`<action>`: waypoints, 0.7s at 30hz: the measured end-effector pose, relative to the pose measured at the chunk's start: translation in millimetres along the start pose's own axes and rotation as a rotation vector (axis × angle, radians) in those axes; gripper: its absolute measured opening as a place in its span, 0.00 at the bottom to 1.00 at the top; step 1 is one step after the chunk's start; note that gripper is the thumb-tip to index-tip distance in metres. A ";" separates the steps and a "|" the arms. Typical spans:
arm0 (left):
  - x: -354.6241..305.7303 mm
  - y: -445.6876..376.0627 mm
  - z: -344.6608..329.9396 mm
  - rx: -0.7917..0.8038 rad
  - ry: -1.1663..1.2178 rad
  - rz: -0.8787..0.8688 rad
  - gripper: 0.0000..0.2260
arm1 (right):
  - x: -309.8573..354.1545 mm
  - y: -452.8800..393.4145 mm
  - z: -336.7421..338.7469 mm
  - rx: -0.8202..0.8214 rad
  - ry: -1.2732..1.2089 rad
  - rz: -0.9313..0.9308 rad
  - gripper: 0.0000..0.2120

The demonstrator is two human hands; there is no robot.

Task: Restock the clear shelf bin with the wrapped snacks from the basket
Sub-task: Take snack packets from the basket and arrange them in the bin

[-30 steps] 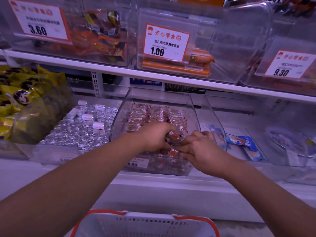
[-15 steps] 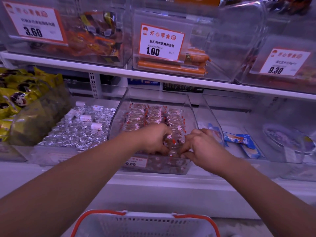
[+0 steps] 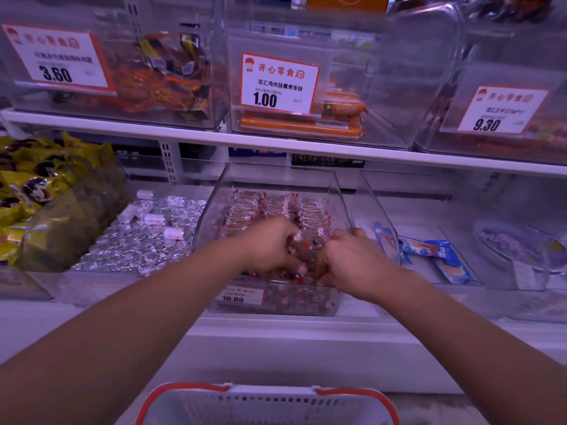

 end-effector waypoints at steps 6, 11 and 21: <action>-9.4 20.1 13.3 -0.571 0.483 0.009 0.08 | -7.3 26.0 10.6 -0.183 -0.046 0.050 0.08; -15.3 59.8 -7.9 -0.997 1.142 0.203 0.07 | 28.5 68.4 16.6 -0.154 -1.457 -0.338 0.08; -25.6 130.7 -24.6 -1.042 1.347 0.298 0.13 | 92.9 78.5 -8.9 0.271 -1.946 -0.468 0.10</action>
Point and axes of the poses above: each hand's wrist, its own y-axis away from the middle knuckle, its own z-axis out of the back of the hand, x = y × z, the point moved 6 cm from there along -y, towards the middle knuckle, and after that the axes turned 12 degrees about -z, right-handed, at the moved point
